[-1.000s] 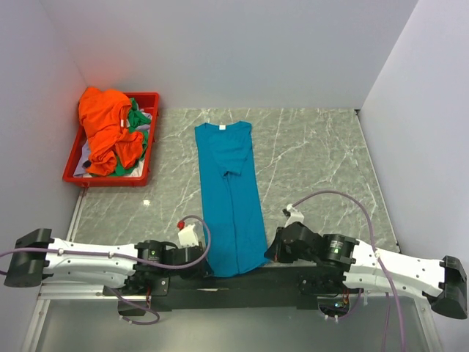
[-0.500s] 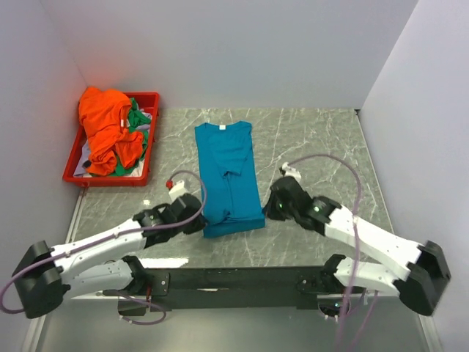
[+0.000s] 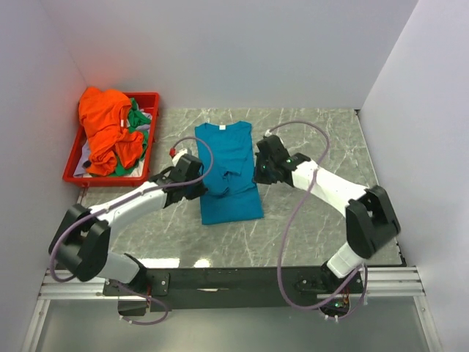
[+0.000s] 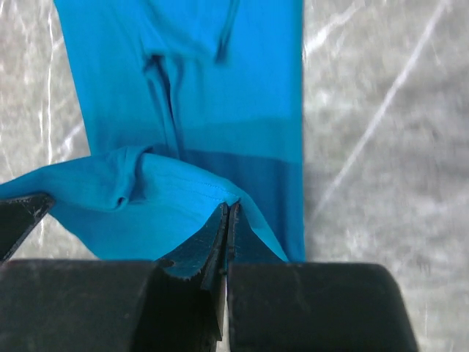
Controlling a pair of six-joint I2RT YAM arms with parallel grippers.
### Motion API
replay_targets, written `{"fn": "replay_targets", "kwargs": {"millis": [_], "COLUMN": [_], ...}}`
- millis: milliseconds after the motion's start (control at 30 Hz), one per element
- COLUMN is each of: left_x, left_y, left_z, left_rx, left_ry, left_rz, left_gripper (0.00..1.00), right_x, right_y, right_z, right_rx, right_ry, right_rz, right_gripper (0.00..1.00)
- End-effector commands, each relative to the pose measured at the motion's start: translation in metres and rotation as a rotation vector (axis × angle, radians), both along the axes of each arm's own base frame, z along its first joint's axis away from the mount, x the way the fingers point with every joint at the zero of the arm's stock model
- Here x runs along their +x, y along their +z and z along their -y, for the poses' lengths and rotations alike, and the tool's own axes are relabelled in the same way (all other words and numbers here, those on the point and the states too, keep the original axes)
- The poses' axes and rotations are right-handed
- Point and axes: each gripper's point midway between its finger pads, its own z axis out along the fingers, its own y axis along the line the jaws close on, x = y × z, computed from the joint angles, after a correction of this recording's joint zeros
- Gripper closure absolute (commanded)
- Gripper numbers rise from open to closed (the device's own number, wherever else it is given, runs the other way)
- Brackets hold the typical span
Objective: Fold and stack the t-shirts
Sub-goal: Fold the tshirt
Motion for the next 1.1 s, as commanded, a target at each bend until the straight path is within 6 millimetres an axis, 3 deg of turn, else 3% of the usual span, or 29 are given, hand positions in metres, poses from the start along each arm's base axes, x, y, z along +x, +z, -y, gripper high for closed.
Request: {"fn": "replay_targets", "kwargs": {"millis": [0, 300, 533, 1000, 1067], "left_x": [0.024, 0.060, 0.073, 0.104, 0.105], "left_y": [0.016, 0.010, -0.001, -0.002, -0.003], "left_z": [0.007, 0.009, 0.009, 0.011, 0.010], "left_rx": [-0.018, -0.019, -0.010, -0.013, -0.006], "left_ry": [-0.036, -0.035, -0.026, -0.033, -0.032], "left_rz": [0.048, 0.023, -0.006, -0.008, -0.014], "left_gripper": [0.99, 0.99, 1.00, 0.99, 0.96], "right_x": [0.030, 0.055, 0.070, 0.098, 0.103], "right_y": [0.014, 0.000, -0.006, -0.016, -0.018], "right_z": [-0.012, -0.007, 0.005, 0.009, 0.010], "right_rx": [0.018, 0.026, 0.039, 0.056, 0.058], "right_ry": [0.031, 0.024, 0.008, 0.019, 0.020], "right_rz": [0.045, -0.006, -0.023, -0.049, -0.051], "right_gripper": [1.00, 1.00, 1.00, 1.00, 0.93]}}
